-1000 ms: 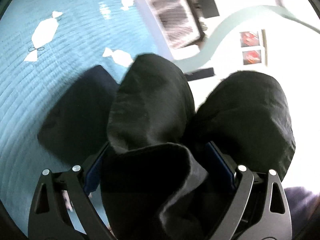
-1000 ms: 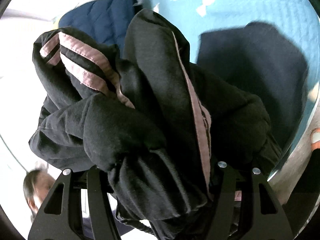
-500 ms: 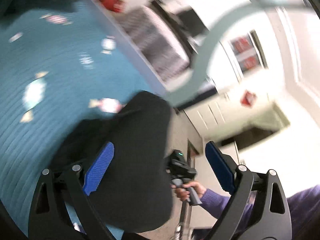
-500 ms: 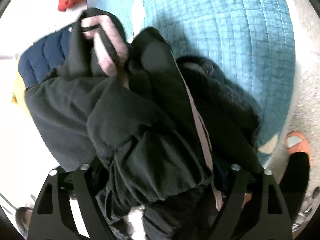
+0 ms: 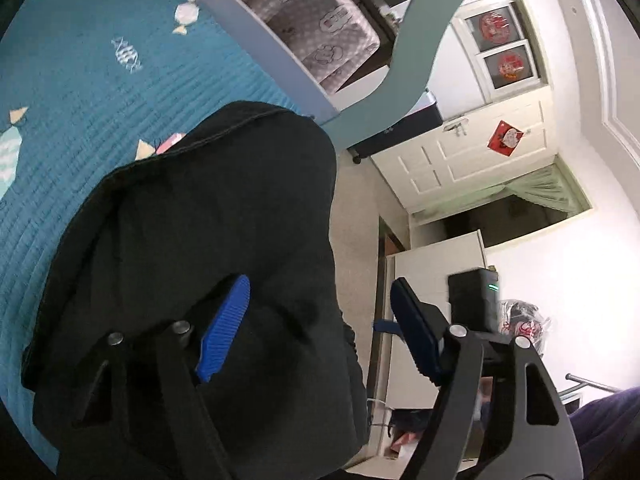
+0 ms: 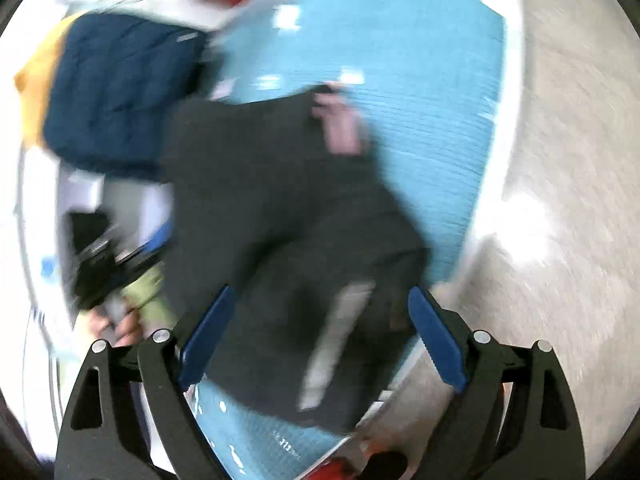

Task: Fold large clothes
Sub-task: 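Set the bundle down on the quilt and open both tools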

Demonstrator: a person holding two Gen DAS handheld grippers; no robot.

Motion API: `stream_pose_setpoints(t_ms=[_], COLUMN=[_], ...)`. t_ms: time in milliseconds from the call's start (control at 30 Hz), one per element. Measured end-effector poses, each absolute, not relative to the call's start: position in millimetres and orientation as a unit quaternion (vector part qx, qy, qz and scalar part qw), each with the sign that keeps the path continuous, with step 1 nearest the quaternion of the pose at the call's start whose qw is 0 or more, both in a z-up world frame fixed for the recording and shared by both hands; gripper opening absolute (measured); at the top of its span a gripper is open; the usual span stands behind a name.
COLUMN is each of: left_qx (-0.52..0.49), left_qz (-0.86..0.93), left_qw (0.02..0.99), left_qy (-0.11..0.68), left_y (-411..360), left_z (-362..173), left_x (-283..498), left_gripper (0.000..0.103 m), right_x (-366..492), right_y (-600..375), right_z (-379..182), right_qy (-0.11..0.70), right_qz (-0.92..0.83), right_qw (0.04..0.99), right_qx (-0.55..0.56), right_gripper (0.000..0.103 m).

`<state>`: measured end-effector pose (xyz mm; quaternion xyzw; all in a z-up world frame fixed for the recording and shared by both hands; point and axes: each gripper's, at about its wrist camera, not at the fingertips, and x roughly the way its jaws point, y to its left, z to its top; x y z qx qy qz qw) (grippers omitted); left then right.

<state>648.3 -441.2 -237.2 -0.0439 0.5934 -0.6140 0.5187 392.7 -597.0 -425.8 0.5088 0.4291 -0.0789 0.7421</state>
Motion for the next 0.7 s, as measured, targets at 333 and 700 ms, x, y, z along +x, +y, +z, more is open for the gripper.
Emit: stream_pose_setpoints(t_ms=[333, 700], left_qx=[-0.107, 0.033], left_qz=[-0.604, -0.466], left_qw=[0.547, 0.738], left_qy=[0.569, 0.487], left_y=[-382, -233], left_z=[-194, -216], left_x=[634, 590], left_gripper=[0.092, 0.097], right_x=[452, 455], right_y=[-541, -446], right_z=[-493, -433], right_qy=[0.499, 0.474], right_qz=[-0.084, -0.184], right_qw=[0.730, 0.822], right_qx=[0.460, 0.257], right_gripper=[0.087, 0.087])
